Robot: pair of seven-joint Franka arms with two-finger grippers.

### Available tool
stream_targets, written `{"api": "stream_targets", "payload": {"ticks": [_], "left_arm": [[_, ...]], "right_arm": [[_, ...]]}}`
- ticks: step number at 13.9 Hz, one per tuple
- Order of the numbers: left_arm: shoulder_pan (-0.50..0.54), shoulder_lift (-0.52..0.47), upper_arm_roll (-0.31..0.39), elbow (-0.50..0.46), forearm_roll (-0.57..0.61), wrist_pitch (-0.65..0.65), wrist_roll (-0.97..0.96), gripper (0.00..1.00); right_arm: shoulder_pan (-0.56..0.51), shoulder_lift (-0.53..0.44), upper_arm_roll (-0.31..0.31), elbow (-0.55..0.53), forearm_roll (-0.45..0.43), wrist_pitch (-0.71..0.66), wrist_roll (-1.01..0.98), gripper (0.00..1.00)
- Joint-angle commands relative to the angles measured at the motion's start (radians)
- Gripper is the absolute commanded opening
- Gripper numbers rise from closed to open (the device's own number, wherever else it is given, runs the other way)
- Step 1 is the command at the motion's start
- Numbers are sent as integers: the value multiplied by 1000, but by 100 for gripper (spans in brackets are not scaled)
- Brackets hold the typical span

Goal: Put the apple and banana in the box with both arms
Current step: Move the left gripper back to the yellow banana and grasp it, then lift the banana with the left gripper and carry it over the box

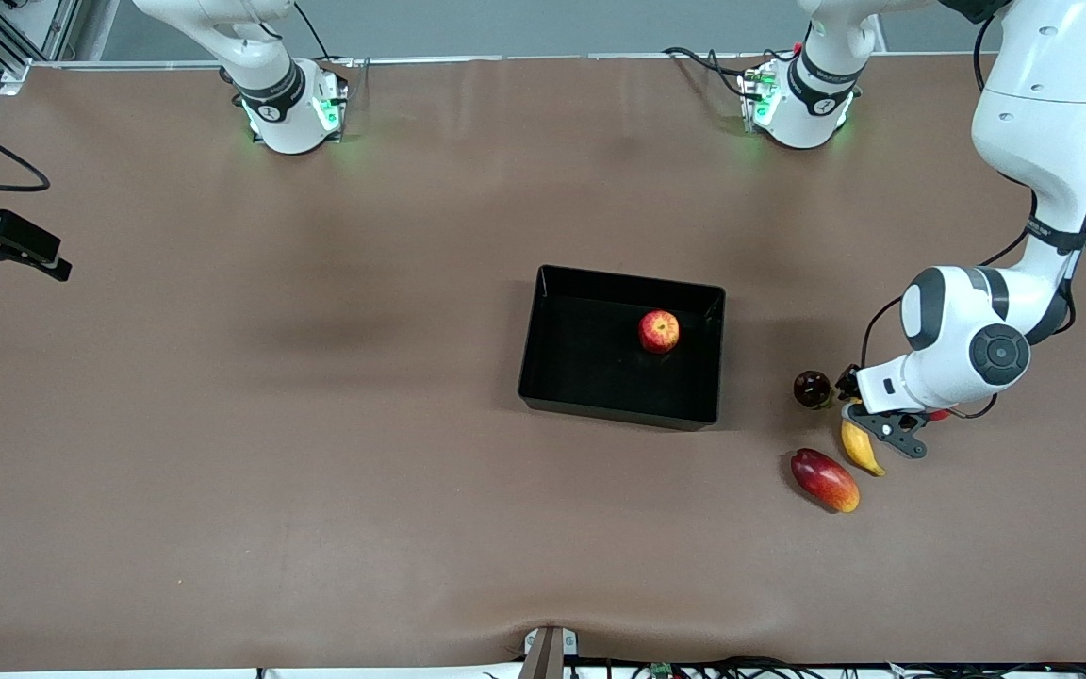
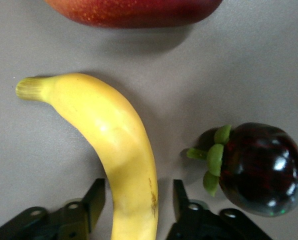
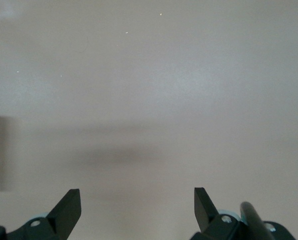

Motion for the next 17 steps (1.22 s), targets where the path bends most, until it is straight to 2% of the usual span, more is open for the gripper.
{"api": "stream_targets", "payload": {"ticks": [1,4,7,10,15,17], "left_arm": [[9,-32,-6,-22,20,6,10,0],[-2,-106,-15,-5,22,-81,11,0],[-3,-195,-85,39,20,-235,-16,0],[-3,-253,-177,68,19,-372,-189,0],[-29,-246,-378,90,25,-394,-525,0],[-127,-230,-384,117,67,-393,-608,0]], "right_arm": [[1,11,4,25,-20,-16,-3,100],[1,11,4,25,-20,-18,-3,100],[-2,11,4,23,-20,-18,-3,100],[-2,11,4,23,-20,-18,-3,100],[-7,11,4,20,-20,-18,-3,100],[-7,11,4,18,-19,-18,-3,100]]}}
